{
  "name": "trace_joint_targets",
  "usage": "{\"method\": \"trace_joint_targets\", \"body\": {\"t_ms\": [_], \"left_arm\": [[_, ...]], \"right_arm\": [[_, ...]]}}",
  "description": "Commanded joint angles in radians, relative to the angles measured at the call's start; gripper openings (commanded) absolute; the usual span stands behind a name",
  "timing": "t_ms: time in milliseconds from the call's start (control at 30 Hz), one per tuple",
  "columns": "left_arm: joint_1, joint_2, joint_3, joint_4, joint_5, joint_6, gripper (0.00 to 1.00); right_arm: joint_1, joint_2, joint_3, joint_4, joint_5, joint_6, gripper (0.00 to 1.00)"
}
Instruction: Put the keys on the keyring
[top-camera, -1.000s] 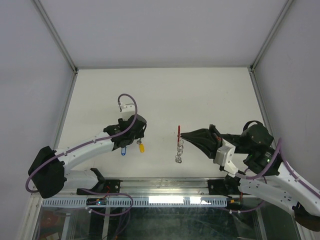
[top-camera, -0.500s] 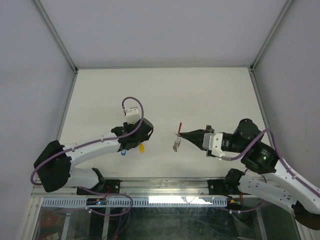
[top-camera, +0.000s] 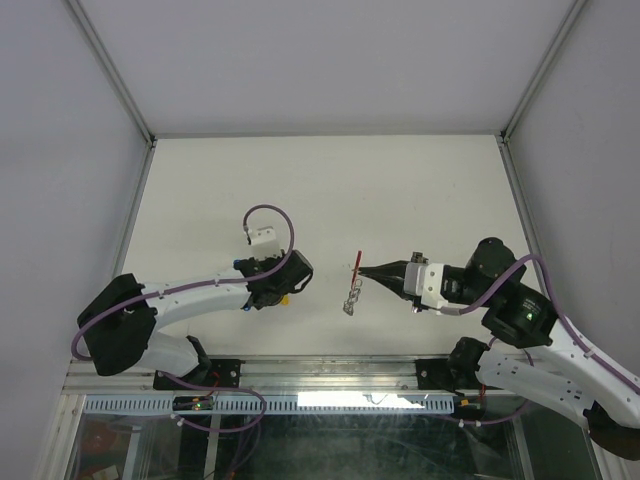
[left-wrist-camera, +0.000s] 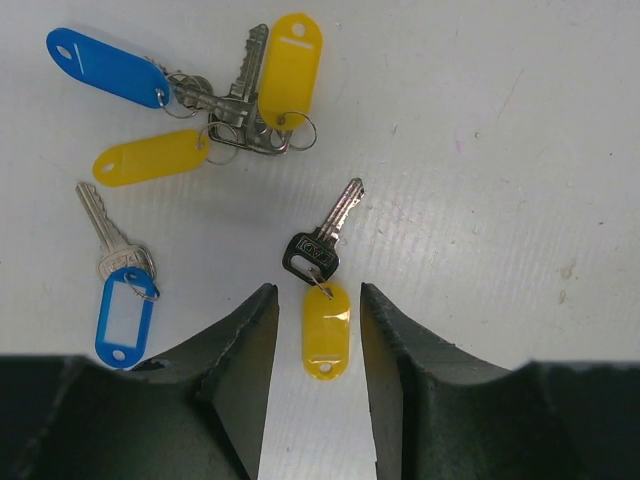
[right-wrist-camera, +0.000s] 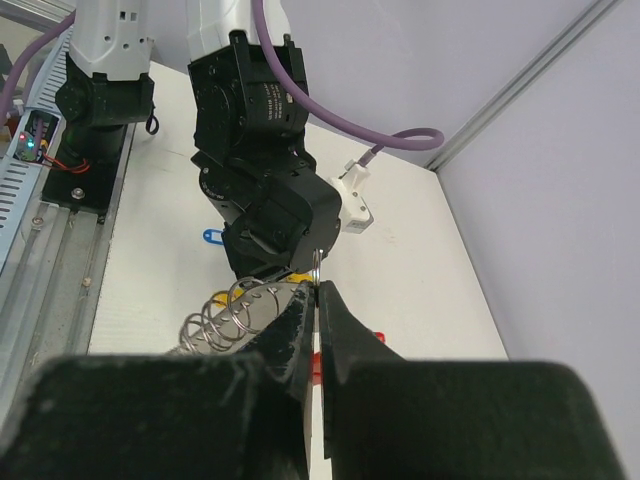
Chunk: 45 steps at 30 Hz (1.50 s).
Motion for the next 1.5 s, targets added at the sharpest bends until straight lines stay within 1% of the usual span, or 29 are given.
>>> {"method": "trace_joint_targets", "body": {"t_ms": [0,300,633,933,1133,1267,1467], "left_arm": [[-0.008,0.012,-0.007,0.031,-0.025,-0.043,0.37],[-0.008,0.056,-0.025,0.086,-0.001,-0.041,0.34],[-0.008,0.109,-0.011,0.104,0.005,-0.023,0.29],[-0.009,0.121,0.004,0.105,0.000,0.000,0.22],[-0.008,0.113,0.003,0.101,-0.003,0.009,0.14],[-0.008,0.113,0.005,0.093,-0.008,0.011,0.14],[-0.008,0.108,0.006,0.086,-0.014,0.017,0.07]], "right_arm": [[0.003,-0.004,0.043,0.041,0.008,0.033,0.00],[0.003,0.004,0.046,0.040,0.001,0.047,0.00],[0.003,0.010,0.050,0.038,0.001,0.036,0.00],[0.003,0.017,0.054,0.039,-0.004,0.041,0.00],[0.003,0.027,0.054,0.040,-0.011,0.048,0.00],[0.003,0.027,0.053,0.040,-0.013,0.055,0.00],[0.003,0.029,0.054,0.039,-0.010,0.063,0.00]]}}
